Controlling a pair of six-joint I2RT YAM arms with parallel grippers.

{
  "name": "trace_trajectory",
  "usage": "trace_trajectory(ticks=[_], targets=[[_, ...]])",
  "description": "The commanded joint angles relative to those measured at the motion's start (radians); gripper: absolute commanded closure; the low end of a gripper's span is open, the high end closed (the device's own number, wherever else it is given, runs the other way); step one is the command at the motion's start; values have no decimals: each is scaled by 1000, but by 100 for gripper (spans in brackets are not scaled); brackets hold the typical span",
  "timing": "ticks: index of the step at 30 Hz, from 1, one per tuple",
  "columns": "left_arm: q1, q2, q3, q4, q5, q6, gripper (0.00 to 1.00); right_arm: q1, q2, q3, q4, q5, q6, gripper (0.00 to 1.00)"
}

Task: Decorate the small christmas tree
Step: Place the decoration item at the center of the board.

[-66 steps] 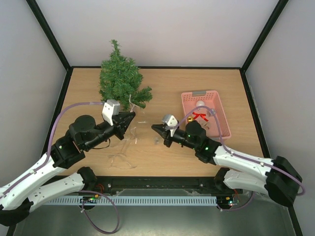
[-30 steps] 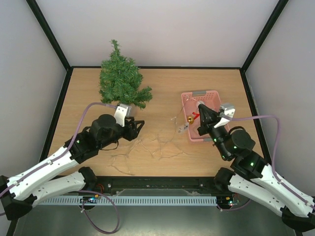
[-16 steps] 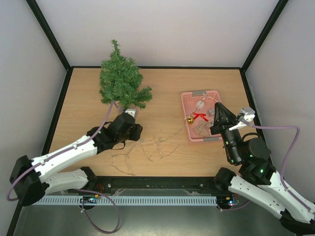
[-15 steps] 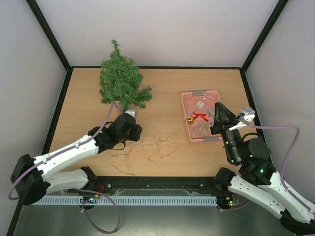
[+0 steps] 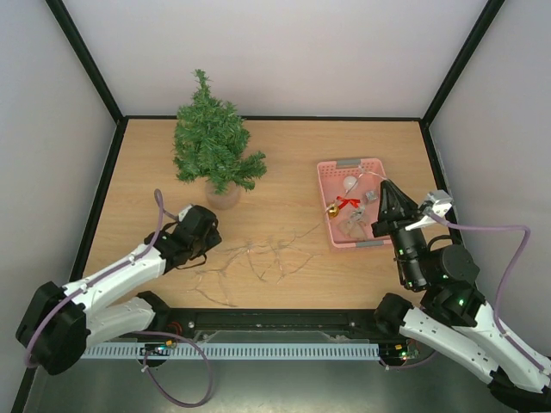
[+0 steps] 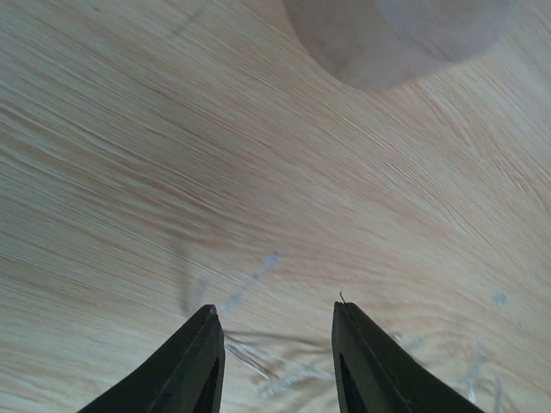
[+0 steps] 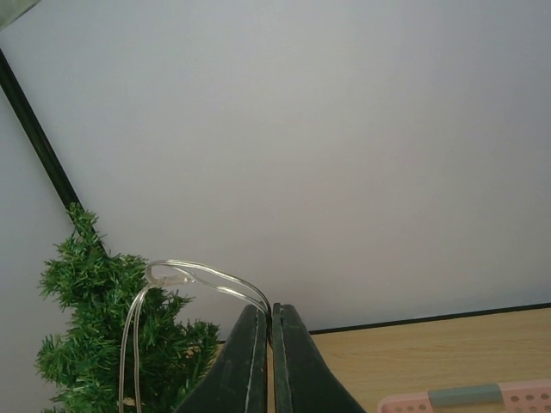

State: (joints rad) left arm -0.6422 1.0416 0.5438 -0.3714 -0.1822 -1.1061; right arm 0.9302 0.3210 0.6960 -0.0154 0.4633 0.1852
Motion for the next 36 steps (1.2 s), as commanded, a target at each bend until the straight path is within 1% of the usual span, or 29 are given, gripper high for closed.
trace_trajectory(ticks=[1,9,13,20,23,26,29,32,36], targets=[[53,41,-42,37,28,-48,64,5,-11,-8,24,1,-16,98],[83,109,-84,99,29,-18,62,5,0,-19,31,-2,-22,98],[97,137,-117,160,46,-12,62,6,-2,-38,44,0,-27,98],[102,193,-123,232,81,3,64,6,7,-45,51,-2,-28,98],[103,210,-118,225,88,6,71,5,12,-50,54,-2,-29,98],[103,210,-99,179,79,13,84,5,19,-53,51,-11,-26,98],[103,160,-69,124,65,32,96,6,25,-52,42,-26,-26,98],[103,71,0,31,0,58,98,6,33,-48,40,-36,-24,98],[103,-71,162,-77,-104,115,98,6,66,-18,60,-45,-37,98]])
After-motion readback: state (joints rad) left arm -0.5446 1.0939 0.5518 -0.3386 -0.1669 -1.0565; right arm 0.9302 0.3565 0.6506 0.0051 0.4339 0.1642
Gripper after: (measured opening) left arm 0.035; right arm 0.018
